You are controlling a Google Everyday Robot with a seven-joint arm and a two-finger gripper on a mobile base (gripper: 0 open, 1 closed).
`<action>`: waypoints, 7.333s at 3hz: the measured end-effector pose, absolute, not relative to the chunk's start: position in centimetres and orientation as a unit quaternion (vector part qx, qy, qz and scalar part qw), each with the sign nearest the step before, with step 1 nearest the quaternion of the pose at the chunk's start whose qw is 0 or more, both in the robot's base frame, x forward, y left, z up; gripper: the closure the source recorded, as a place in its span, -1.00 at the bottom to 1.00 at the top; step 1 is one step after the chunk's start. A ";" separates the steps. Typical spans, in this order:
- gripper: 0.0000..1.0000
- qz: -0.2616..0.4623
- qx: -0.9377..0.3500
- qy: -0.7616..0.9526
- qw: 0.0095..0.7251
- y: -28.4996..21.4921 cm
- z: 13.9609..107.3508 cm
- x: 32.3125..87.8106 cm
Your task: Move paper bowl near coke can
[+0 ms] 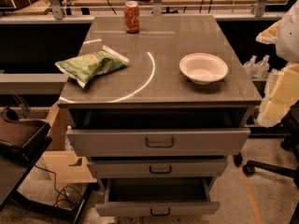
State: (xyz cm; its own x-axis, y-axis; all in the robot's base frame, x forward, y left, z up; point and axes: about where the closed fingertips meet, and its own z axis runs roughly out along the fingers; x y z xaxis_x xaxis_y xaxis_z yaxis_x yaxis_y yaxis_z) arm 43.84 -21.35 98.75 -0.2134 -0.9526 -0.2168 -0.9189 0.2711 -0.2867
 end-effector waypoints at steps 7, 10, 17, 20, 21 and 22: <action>-1.00 -0.114 -0.616 0.744 0.231 -16.1 89.7 56.5; -0.70 -0.130 -0.637 0.731 0.205 -18.3 87.5 60.1; 1.00 -0.119 -0.638 0.733 0.207 -19.7 85.7 62.3; 1.00 -0.248 -0.649 0.692 0.198 -21.9 91.5 71.0; 1.00 -0.279 -0.654 0.669 0.217 -20.7 94.2 74.7; 1.00 -0.293 -0.673 0.633 0.245 -16.9 96.1 78.3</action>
Offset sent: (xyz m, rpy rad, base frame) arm 0.0253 0.0055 -0.0218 -0.0052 -0.0181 -0.0353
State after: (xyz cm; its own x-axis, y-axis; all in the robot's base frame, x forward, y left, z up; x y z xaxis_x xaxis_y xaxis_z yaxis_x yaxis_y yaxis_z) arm 78.29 -16.91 96.08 0.0251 -0.9961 0.0842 -0.7083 -0.0772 -0.7016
